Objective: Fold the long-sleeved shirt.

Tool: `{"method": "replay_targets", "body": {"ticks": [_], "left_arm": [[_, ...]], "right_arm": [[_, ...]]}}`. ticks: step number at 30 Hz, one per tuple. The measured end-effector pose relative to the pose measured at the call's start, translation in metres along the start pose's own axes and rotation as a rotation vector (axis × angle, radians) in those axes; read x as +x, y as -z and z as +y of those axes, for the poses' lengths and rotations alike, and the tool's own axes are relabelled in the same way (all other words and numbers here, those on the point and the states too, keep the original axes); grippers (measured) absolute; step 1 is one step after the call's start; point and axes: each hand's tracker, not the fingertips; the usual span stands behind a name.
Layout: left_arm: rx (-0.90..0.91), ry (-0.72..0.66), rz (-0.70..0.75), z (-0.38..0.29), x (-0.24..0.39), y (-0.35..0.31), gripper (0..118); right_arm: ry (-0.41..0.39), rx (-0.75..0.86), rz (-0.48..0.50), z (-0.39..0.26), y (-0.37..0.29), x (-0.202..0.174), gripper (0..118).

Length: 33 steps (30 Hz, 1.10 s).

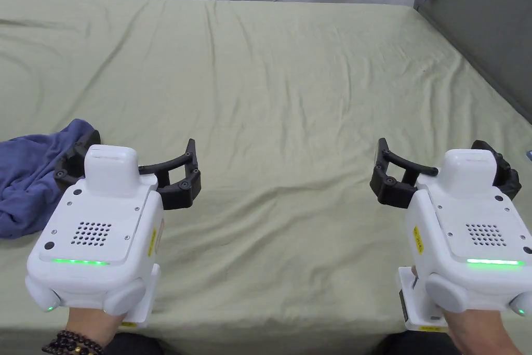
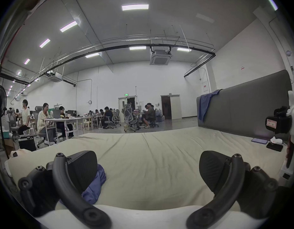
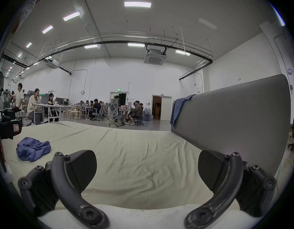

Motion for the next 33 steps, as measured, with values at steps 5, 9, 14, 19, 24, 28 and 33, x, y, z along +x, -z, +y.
{"method": "replay_targets", "body": {"ticks": [5, 9, 14, 19, 24, 28, 33], "left_arm": [[-0.006, 0.024, -0.001, 0.002, 0.001, -0.002, 118], [-0.022, 0.036, -0.003, 0.005, 0.003, -0.002, 118], [-0.072, 0.091, -0.007, 0.011, 0.004, 0.004, 8], [-0.119, 0.013, 0.018, 0.011, 0.006, 0.004, 1], [-0.095, 0.010, 0.038, 0.017, 0.006, 0.001, 0], [-0.092, 0.040, 0.041, 0.027, 0.000, 0.000, 0], [-0.084, 0.098, 0.108, 0.038, -0.038, -0.011, 0]], "right_arm": [[-0.002, 0.004, -0.002, 0.000, -0.001, -0.002, 118], [-0.001, -0.012, -0.004, 0.001, 0.000, -0.002, 118], [0.015, -0.051, -0.005, 0.007, 0.004, -0.005, 6], [0.032, -0.084, -0.030, 0.004, 0.005, -0.004, 0], [0.012, -0.061, -0.034, 0.005, 0.002, -0.004, 0], [0.053, -0.067, -0.025, 0.014, 0.009, -0.011, 0], [0.035, -0.055, 0.100, 0.029, 0.028, -0.061, 0]]}}
